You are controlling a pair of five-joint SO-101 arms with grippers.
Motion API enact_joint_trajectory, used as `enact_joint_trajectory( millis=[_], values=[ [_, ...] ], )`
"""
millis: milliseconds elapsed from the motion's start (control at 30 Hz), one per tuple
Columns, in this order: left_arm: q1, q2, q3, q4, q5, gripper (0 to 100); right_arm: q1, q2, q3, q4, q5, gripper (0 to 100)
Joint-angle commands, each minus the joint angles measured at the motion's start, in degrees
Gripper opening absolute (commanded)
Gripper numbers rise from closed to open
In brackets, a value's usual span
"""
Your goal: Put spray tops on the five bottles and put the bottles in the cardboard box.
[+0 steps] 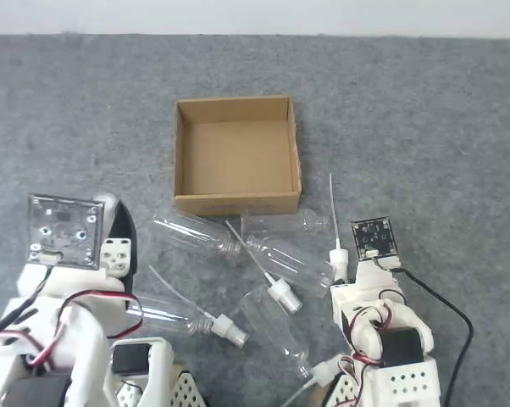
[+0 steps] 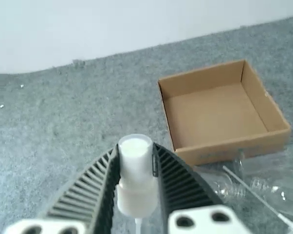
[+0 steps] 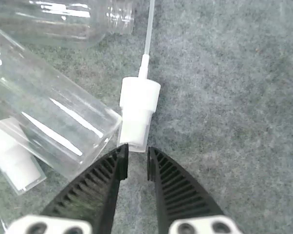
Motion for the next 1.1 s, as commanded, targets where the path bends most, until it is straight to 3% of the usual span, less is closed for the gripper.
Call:
enact_joint_trajectory(
  millis=[0, 500, 800, 1067],
  values=[
    [-0.18, -0.62, -0.40, -4.13, -0.62, 1, 0.40, -0.66, 1.23, 0.22, -0.44, 4.4],
    [-0.09, -0.70, -0.40, -13.54, -0.09, 1, 0.40, -0.66, 1.23, 0.22, -0.44, 4.4],
    [0.18, -0.70, -0.40, -15.56, 10.02, 1, 0.40, -0.66, 1.23, 0.22, -0.44, 4.4],
    [0.18, -0.70, 0.40, -15.65, 12.57, 1, 0.40, -0.66, 1.23, 0.22, -0.44, 4.4]
  ],
)
